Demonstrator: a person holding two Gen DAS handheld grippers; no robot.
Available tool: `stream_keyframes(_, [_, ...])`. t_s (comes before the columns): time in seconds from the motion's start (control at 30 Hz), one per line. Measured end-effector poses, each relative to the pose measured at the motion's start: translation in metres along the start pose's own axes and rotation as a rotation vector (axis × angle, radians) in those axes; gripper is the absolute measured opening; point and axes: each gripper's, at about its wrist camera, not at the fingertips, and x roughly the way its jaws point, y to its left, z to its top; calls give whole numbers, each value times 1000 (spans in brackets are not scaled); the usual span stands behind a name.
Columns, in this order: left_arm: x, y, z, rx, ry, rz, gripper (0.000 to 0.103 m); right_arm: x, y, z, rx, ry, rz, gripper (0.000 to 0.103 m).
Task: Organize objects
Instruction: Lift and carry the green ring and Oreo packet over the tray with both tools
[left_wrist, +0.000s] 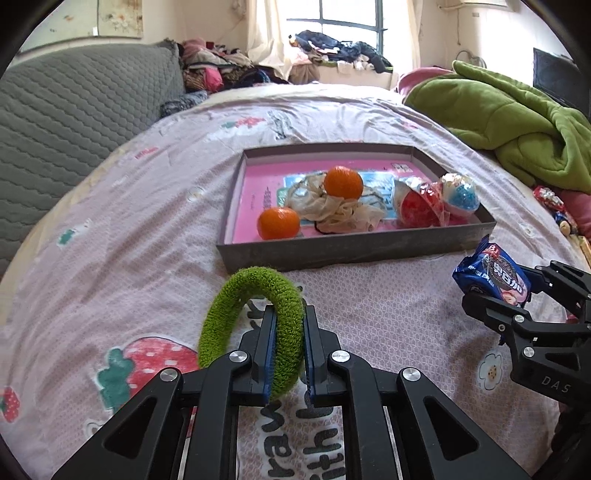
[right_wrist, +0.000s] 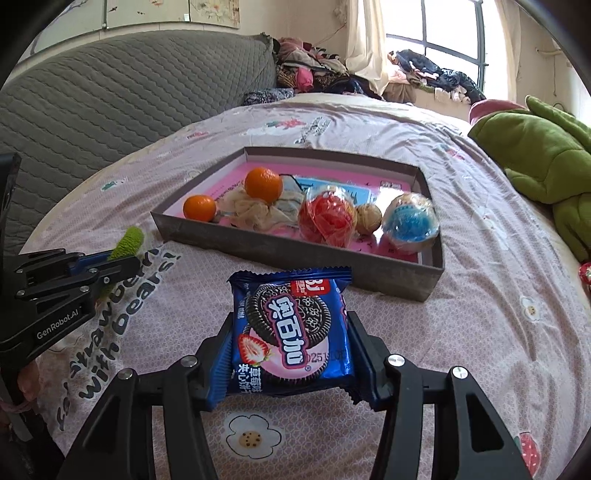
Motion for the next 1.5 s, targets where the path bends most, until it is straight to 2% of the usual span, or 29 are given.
stream_keyframes(0.3, [-27, -4, 8, -9, -45, 14, 13, -23, 0, 8, 0, -64, 2, 55])
stream_keyframes(0.73, [-56, -9, 37, 2, -121, 22, 13, -54, 0, 22, 6, -141, -2, 55])
stream_keyframes(1.1, [-53, -15, 56, 35, -137, 20, 13, -64, -9, 49, 3, -187, -21, 55])
stream_keyframes(1.5, [-33, -20, 83, 58, -141, 34, 13, -55, -23, 81, -12, -209, -42, 55])
